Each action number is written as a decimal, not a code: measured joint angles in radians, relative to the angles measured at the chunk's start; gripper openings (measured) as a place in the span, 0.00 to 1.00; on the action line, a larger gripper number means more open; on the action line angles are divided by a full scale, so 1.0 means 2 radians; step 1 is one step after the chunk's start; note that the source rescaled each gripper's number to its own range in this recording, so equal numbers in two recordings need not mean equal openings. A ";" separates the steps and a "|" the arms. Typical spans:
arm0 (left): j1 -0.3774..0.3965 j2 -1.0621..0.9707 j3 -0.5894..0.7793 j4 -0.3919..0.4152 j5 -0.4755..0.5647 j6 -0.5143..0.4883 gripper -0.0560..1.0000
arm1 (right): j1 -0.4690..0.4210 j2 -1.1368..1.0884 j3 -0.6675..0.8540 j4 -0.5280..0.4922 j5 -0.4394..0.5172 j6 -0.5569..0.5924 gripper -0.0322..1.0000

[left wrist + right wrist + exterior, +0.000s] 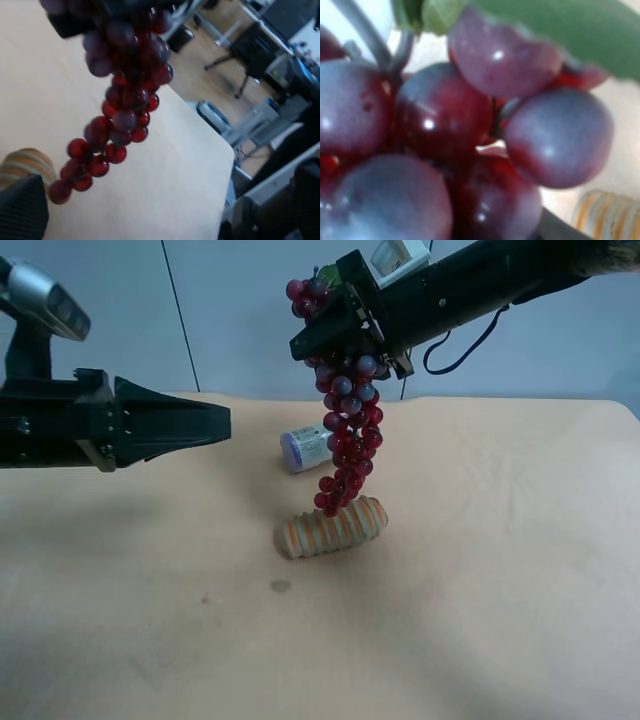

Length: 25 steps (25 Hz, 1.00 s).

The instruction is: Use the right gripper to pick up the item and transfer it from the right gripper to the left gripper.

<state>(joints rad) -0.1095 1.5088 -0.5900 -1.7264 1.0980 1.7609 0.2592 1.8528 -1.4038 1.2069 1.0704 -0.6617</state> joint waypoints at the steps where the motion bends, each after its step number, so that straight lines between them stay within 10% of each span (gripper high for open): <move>1: -0.006 0.011 -0.007 0.000 0.000 0.003 1.00 | 0.001 0.000 0.000 0.003 -0.001 0.000 0.06; 25: -0.016 0.087 -0.082 -0.003 0.022 0.048 1.00 | 0.113 0.000 0.000 0.046 -0.110 0.013 0.05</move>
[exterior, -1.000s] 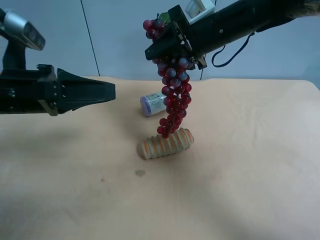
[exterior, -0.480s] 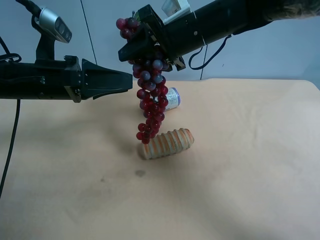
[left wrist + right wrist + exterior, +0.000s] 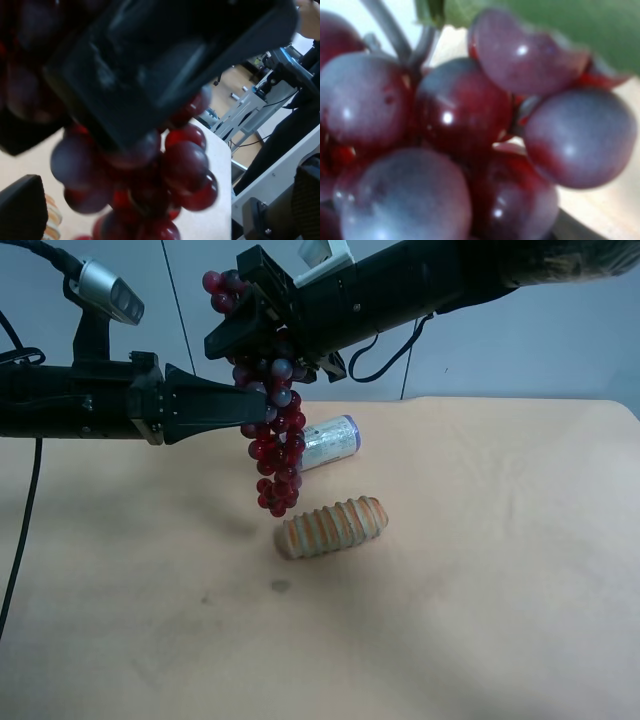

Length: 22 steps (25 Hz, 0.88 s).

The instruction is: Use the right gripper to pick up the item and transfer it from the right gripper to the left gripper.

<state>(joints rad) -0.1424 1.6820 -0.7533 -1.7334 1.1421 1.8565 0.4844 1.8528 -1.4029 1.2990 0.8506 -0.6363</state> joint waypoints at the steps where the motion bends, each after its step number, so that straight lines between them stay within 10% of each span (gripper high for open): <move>1: 0.000 0.000 0.000 0.000 -0.004 0.005 1.00 | 0.004 0.000 0.000 0.000 0.000 0.002 0.05; 22: 0.000 0.110 -0.063 0.001 0.030 0.009 1.00 | 0.016 0.000 0.000 0.034 -0.058 0.015 0.05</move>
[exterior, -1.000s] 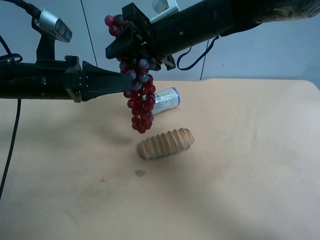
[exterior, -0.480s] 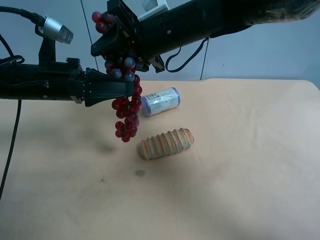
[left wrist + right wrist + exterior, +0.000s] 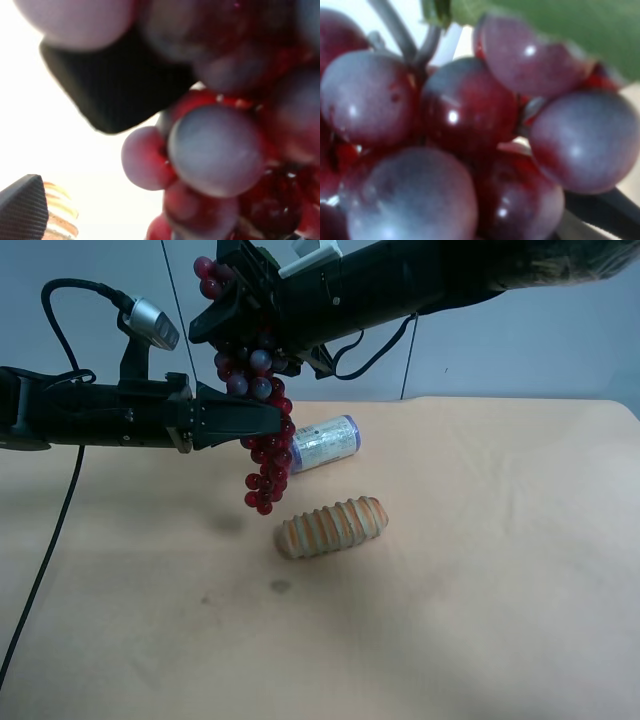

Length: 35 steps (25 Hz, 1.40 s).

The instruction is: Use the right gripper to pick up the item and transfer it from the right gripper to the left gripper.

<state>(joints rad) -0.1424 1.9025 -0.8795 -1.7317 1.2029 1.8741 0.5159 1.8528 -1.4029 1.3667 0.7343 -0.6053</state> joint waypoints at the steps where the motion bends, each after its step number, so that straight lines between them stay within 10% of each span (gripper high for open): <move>1: 0.000 0.000 -0.002 0.000 0.000 -0.003 1.00 | 0.000 0.000 0.000 0.000 -0.002 0.000 0.05; 35: 0.000 0.000 -0.020 -0.003 0.000 -0.052 1.00 | 0.043 0.000 0.000 0.011 -0.119 -0.005 0.04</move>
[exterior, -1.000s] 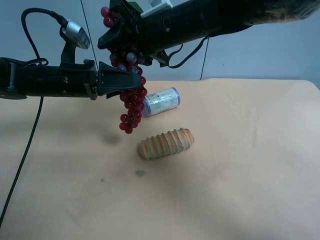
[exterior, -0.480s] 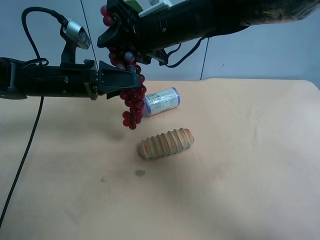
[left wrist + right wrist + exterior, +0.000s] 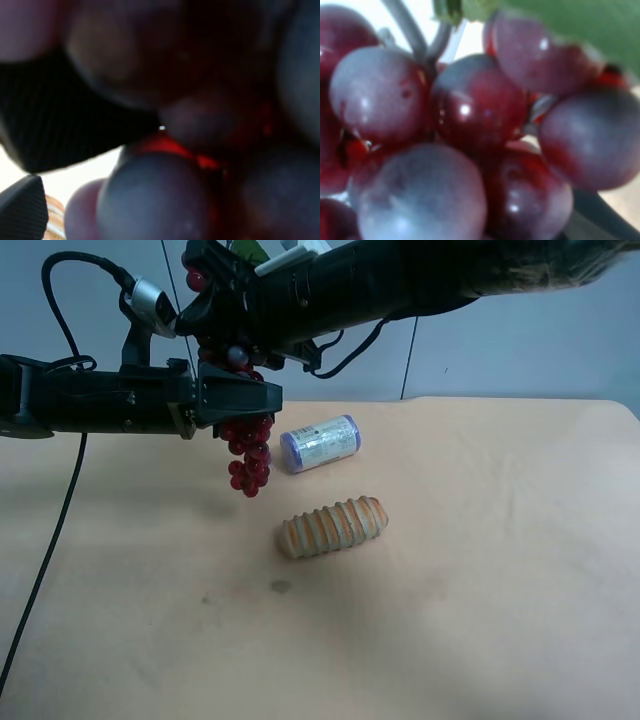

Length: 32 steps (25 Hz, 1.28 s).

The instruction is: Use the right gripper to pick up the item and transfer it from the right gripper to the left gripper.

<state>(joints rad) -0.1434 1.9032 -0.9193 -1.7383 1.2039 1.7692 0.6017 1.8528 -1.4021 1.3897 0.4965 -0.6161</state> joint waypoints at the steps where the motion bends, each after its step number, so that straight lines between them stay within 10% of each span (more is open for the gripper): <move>1: 0.000 0.000 0.000 -0.001 0.000 0.000 1.00 | 0.001 0.000 0.000 0.000 -0.001 0.000 0.04; 6: 0.000 0.000 0.000 -0.002 0.000 -0.001 0.87 | 0.001 0.000 0.000 0.000 -0.001 0.000 0.04; 12: 0.000 0.000 0.000 0.000 0.004 -0.002 0.08 | 0.001 0.000 0.000 0.000 -0.005 -0.002 0.04; 32: 0.000 0.000 0.000 0.010 0.005 -0.017 0.09 | 0.001 0.000 0.000 -0.032 0.008 -0.014 0.11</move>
<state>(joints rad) -0.1441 1.9032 -0.9193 -1.7179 1.2131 1.7342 0.6035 1.8537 -1.4021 1.3247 0.5133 -0.6433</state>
